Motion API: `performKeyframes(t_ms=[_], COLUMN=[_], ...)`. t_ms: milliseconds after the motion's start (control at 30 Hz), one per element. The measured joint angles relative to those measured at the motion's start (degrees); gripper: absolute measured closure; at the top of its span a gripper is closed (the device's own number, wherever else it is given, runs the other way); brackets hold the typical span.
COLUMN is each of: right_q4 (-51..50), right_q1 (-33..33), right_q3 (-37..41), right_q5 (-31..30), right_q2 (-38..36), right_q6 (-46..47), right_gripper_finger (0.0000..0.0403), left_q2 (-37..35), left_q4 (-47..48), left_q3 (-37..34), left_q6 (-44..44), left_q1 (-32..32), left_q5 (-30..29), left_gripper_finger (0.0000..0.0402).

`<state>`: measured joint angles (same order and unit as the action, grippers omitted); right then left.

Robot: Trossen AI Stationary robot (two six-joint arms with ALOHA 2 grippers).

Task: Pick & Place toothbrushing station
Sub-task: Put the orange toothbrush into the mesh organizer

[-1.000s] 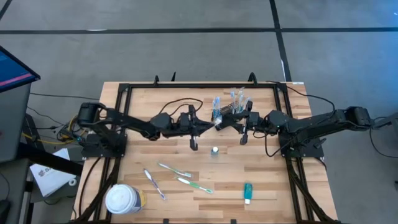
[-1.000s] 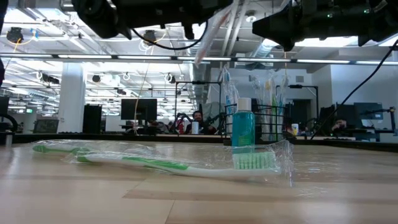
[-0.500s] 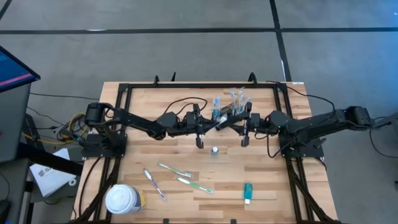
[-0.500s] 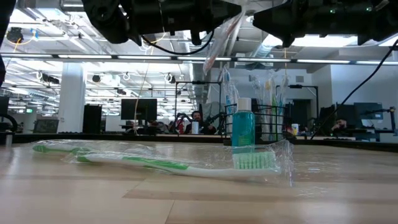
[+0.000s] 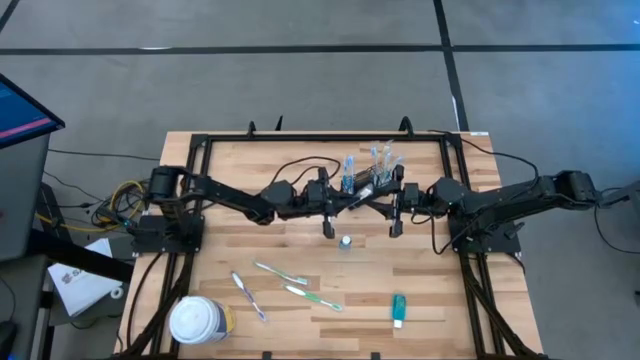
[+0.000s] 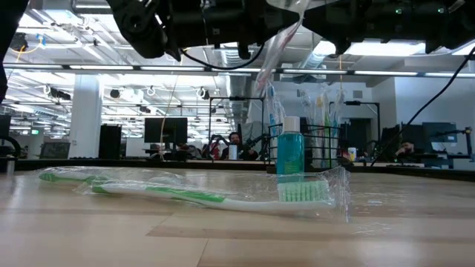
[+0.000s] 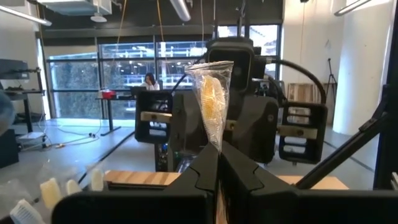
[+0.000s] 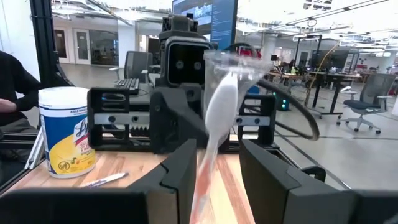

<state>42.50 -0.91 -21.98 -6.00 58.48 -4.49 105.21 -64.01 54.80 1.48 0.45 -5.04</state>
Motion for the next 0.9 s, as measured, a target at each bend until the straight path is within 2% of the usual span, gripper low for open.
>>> performKeyframes(t_ms=[900], right_q4=[0.4], right_q1=[0.0], right_q3=[0.0], right_q5=[0.0], right_q2=[0.0], right_q6=[0.0], right_gripper_finger=[0.029], left_q2=[0.4], left_q4=[-0.5], left_q3=[0.1], left_q6=[0.0], left_q1=[-0.1], left_q5=[0.9], left_gripper_finger=[0.0401])
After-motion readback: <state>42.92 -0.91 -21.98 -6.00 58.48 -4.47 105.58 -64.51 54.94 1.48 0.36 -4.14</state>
